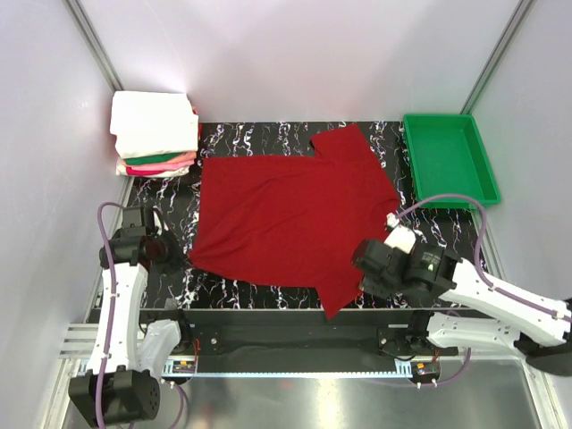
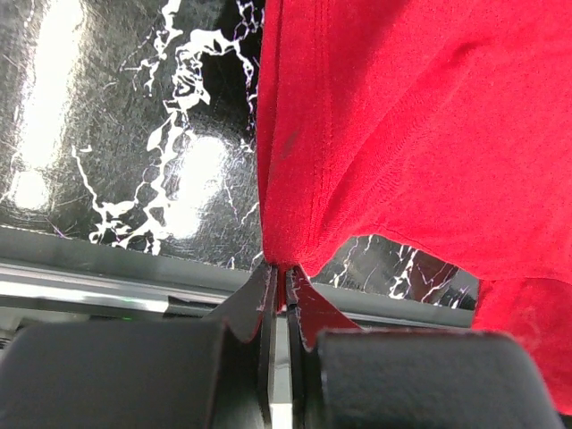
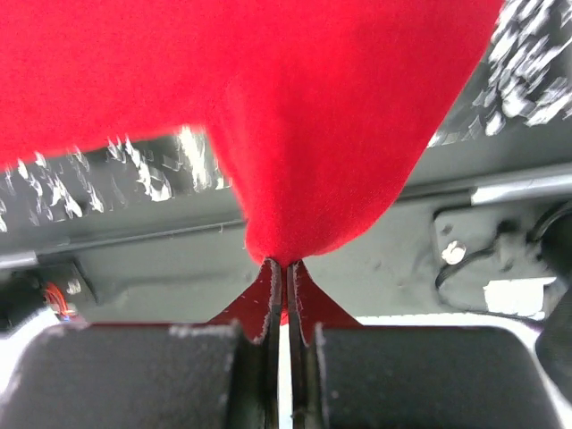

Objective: Fold and stack the t-shirts
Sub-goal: Fold the tshirt

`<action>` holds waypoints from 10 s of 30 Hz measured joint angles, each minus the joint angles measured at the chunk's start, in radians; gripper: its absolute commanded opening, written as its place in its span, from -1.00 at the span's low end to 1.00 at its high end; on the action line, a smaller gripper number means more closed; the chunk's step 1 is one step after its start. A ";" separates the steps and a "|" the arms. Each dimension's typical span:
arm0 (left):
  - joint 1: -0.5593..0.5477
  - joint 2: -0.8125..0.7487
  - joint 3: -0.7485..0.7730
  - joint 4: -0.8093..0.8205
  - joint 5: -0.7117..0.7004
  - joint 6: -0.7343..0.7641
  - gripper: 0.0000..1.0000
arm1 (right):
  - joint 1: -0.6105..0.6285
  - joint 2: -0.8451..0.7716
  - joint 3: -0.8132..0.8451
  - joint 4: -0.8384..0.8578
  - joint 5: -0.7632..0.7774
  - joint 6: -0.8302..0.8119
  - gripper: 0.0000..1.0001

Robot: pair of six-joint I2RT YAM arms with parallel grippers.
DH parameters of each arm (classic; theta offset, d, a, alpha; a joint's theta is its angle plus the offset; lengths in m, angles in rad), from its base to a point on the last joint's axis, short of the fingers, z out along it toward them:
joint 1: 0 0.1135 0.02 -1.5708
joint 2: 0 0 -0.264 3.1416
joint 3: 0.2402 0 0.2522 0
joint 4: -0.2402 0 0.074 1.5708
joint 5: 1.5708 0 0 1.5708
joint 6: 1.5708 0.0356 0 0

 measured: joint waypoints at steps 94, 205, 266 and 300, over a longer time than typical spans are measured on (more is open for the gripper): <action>0.077 0.604 -0.137 0.775 0.123 -0.246 0.12 | -1.273 0.567 -0.100 0.668 -0.494 -0.765 0.62; 0.023 0.084 -0.005 0.261 0.196 0.109 0.33 | -1.068 0.916 0.163 0.828 -0.596 -0.739 -0.12; 0.003 0.229 -0.193 0.481 0.104 -0.178 0.60 | -1.263 0.432 -0.205 0.594 -0.451 -0.802 0.96; 0.007 0.157 -0.201 0.536 0.043 -0.282 -1.00 | -1.346 0.293 -0.212 0.597 -0.397 -0.759 -1.00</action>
